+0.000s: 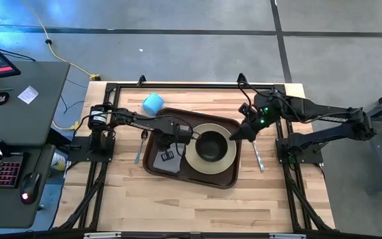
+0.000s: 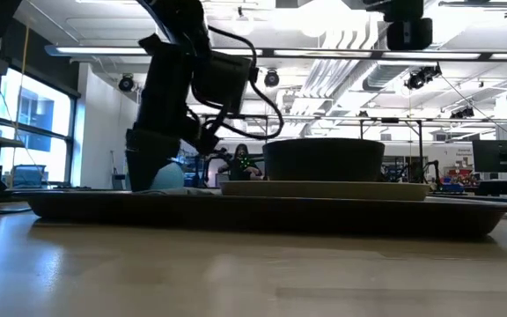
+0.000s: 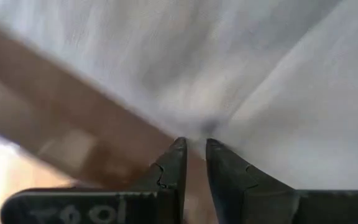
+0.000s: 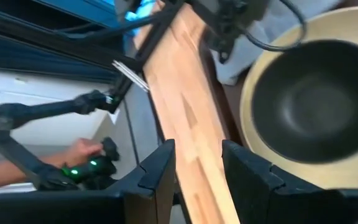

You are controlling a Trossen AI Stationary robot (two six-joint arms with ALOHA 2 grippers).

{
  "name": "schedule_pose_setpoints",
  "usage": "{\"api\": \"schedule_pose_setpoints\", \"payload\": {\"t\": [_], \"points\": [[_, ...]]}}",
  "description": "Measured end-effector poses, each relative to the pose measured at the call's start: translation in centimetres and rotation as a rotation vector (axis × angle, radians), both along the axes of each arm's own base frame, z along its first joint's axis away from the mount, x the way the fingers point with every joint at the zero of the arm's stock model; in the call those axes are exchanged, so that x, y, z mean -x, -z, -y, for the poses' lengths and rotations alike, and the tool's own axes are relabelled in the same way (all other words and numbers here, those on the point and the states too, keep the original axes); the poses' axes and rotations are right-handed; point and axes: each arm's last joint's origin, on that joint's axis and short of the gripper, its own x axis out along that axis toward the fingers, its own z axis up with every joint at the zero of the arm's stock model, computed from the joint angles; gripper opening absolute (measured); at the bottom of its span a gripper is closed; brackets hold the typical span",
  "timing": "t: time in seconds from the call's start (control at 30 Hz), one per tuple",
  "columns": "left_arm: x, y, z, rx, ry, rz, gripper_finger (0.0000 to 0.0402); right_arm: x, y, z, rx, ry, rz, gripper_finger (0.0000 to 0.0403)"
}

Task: Set up tray
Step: Put the gray napkin on the dark brown serving tray to the left of the brown plate

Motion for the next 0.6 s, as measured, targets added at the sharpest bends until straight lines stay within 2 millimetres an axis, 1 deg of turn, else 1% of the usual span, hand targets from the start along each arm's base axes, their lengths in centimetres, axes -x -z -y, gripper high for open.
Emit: {"api": "schedule_pose_setpoints", "payload": {"t": [0.2,0.33,0.47,0.53,0.6], "points": [[1.3,-0.4,-0.9,-0.111,0.012,-0.143,0.0095,0.1,0.2,0.1,0.043,0.02,-0.017,0.0124],[1.5,-0.4,-1.5,-0.095,-0.016,-0.154,0.0095,0.1,0.2,0.1,0.063,0.019,-0.013,0.0124],[1.4,-1.3,-1.1,-0.042,-0.062,-0.094,0.0095,0.1,0.2,0.1,0.062,0.017,-0.017,0.0124],[1.2,-2.2,-0.6,-0.013,-0.069,-0.016,0.0095,0.1,0.3,0.0,0.062,0.013,-0.023,0.0124],[1.1,-3.5,-0.1,0.024,-0.06,0.083,0.0095,0.1,0.3,0.0,0.063,0.011,-0.025,0.0124]]}}
